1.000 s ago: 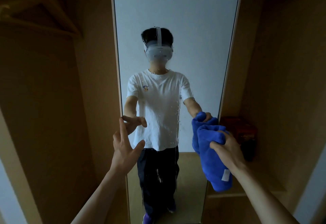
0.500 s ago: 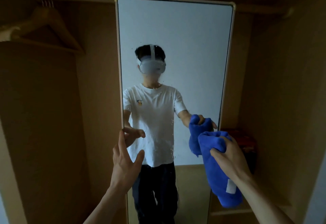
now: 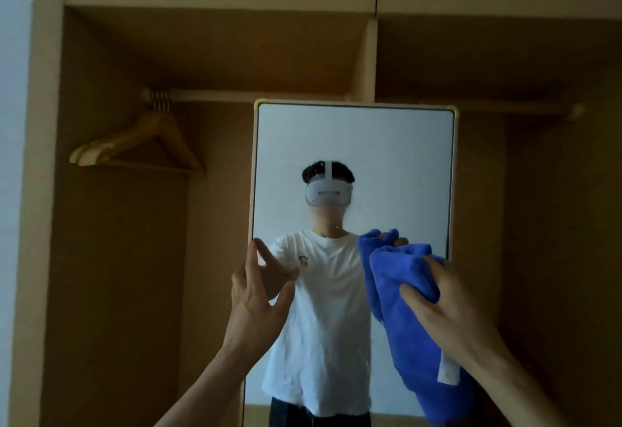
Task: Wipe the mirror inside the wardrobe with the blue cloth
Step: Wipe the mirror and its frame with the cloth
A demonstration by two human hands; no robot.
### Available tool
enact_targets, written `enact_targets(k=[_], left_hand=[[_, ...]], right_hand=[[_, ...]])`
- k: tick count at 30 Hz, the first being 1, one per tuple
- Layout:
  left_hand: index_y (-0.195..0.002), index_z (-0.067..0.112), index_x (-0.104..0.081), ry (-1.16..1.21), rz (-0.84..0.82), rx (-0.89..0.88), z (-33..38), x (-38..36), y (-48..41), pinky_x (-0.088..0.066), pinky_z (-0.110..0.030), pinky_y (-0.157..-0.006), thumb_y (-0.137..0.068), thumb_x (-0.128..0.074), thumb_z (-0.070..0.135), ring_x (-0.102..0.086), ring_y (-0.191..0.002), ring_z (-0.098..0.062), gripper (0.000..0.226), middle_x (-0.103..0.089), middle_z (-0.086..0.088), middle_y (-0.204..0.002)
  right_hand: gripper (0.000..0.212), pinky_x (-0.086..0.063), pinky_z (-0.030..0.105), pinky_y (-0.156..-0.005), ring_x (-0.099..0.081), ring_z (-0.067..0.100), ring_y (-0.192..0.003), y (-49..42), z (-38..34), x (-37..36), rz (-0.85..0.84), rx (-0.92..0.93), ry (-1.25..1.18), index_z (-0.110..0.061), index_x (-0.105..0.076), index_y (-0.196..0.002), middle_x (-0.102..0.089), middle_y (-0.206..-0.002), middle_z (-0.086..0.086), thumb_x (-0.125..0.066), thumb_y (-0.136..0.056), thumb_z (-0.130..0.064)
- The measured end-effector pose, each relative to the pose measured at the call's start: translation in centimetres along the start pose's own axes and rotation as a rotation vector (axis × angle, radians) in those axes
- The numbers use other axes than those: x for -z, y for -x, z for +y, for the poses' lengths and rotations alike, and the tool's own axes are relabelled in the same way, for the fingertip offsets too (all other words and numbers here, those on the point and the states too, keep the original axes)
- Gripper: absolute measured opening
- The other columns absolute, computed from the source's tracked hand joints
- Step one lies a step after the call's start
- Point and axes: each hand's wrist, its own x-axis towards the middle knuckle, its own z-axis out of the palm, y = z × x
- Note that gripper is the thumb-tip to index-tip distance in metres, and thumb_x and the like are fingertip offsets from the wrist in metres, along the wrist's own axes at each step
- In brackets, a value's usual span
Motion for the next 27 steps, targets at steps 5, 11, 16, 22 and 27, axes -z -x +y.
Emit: enact_targets(k=[5, 11, 16, 22, 27], left_hand=[[-0.157, 0.045, 0.010, -0.019, 0.035, -0.002, 3.3, 0.7, -4.0, -0.051, -0.052, -0.104, -0.090, -0.063, 0.060, -0.042, -0.136, -0.026, 0.100, -0.023, 0.000, -0.156], [-0.160, 0.039, 0.009, 0.001, 0.086, -0.015, 6.6, 1.8, -8.1, -0.048, -0.055, -0.107, -0.092, -0.060, 0.057, -0.040, -0.143, -0.033, 0.098, -0.014, 0.001, -0.164], [-0.160, 0.039, 0.008, 0.030, 0.097, -0.016, 7.7, 2.7, -10.1, -0.050, -0.049, -0.105, -0.092, -0.061, 0.056, -0.045, -0.141, -0.034, 0.098, -0.010, -0.001, -0.168], [-0.160, 0.042, 0.005, 0.035, 0.095, -0.062, 7.5, 3.8, -13.0, -0.047, -0.034, -0.095, -0.073, -0.048, 0.077, -0.052, -0.124, -0.013, 0.108, -0.018, -0.001, -0.167], [-0.158, 0.046, 0.004, 0.096, 0.082, -0.099, 6.5, 4.0, -15.0, -0.038, -0.037, -0.102, -0.086, -0.061, 0.068, -0.040, -0.138, -0.018, 0.099, -0.020, 0.005, -0.166]], right_hand=[[0.019, -0.056, 0.040, -0.072, -0.065, 0.011, -0.079, -5.1, -0.7, 1.6, 0.028, 0.177, 0.018, -0.021, -0.056, -0.118, -0.062, -0.101, -0.008, -0.055, -0.098, -0.020], [0.024, -0.056, 0.033, -0.067, -0.061, 0.008, -0.077, -9.8, -2.3, 3.4, 0.128, 0.326, 0.128, -0.021, -0.055, -0.119, -0.053, -0.109, -0.011, -0.056, -0.095, -0.024], [0.032, -0.047, 0.031, -0.064, -0.052, 0.015, -0.080, -12.9, -4.7, 4.8, 0.257, 0.416, 0.314, -0.011, -0.059, -0.116, -0.054, -0.109, 0.005, -0.062, -0.087, -0.024], [0.040, -0.038, 0.029, -0.069, -0.058, 0.028, -0.088, -17.1, -5.4, 7.2, 0.429, 0.341, 0.554, -0.009, -0.062, -0.119, -0.057, -0.105, 0.014, -0.071, -0.084, -0.024], [0.042, -0.041, 0.024, -0.067, -0.059, 0.024, -0.091, -18.4, -7.0, 5.7, 0.403, 0.416, 0.552, -0.013, -0.062, -0.121, -0.055, -0.109, 0.010, -0.070, -0.083, -0.029]])
